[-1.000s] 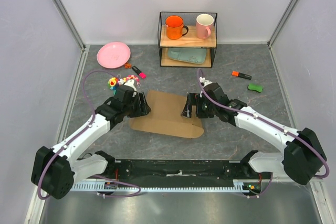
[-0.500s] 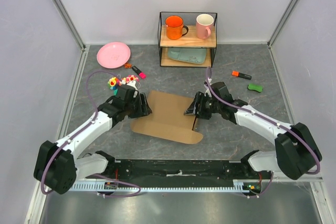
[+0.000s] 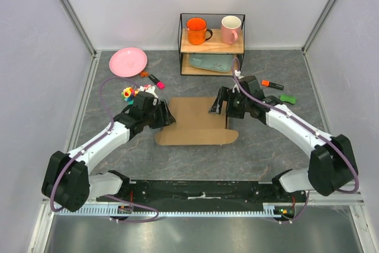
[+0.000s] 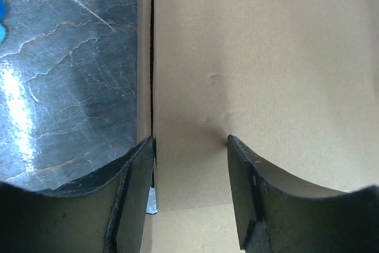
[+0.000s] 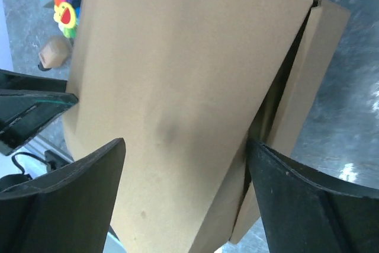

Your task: Fold the paper box

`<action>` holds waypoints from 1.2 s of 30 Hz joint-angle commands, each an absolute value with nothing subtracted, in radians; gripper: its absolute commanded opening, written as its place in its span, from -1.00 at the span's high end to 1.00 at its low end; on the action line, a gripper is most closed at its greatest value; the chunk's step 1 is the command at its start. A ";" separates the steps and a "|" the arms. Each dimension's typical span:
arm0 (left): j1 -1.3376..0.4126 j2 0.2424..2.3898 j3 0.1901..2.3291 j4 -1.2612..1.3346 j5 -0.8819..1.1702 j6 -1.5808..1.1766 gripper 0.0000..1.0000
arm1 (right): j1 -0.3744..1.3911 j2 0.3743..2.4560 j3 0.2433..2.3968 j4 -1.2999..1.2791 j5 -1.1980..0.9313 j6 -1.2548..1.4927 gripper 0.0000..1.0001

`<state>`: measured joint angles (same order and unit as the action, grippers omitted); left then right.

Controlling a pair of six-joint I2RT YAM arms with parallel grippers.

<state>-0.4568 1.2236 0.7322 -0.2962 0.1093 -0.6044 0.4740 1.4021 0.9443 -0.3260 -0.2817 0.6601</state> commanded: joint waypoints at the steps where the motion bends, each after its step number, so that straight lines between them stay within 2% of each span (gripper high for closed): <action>1: -0.463 1.197 0.707 -0.212 0.134 -0.644 -0.18 | 0.477 1.309 1.098 -0.498 -0.155 0.531 -0.90; 6: -0.463 1.223 0.718 -0.213 0.127 -0.647 -0.18 | 0.477 1.253 1.091 -0.561 -0.063 0.500 -0.94; 8: -0.463 1.229 0.721 -0.213 0.130 -0.652 -0.18 | 0.477 1.235 1.057 -0.574 -0.006 0.497 -0.86; 10: -0.465 1.233 0.719 -0.213 0.135 -0.657 -0.17 | 0.477 1.166 0.975 -0.484 0.002 0.511 -0.68; 14: -0.463 1.235 0.713 -0.207 0.133 -0.661 -0.16 | 0.477 1.081 0.836 -0.276 -0.173 0.580 -0.24; 15: -0.463 1.235 0.712 -0.206 0.136 -0.663 -0.16 | 0.476 1.088 0.816 -0.250 -0.222 0.589 -0.01; 17: -0.465 1.235 0.709 -0.206 0.140 -0.664 -0.15 | 0.476 1.109 0.763 -0.175 -0.267 0.603 0.22; 18: -0.465 1.235 0.706 -0.206 0.141 -0.664 -0.15 | 0.477 1.136 0.747 -0.160 -0.291 0.612 0.43; 21: -0.463 1.227 0.696 -0.207 0.143 -0.664 -0.15 | 0.476 1.190 0.692 -0.111 -0.314 0.612 0.62; 27: -0.465 1.218 0.675 -0.209 0.153 -0.669 -0.13 | 0.453 1.307 0.606 -0.175 -0.224 0.607 0.80; 32: -0.463 1.192 0.681 -0.235 0.111 -0.654 -0.09 | 0.426 1.315 0.542 -0.129 -0.229 0.612 0.81; 36: -0.463 1.061 0.724 -0.233 0.035 -0.652 -0.09 | 0.426 1.269 0.569 -0.130 -0.224 0.608 0.78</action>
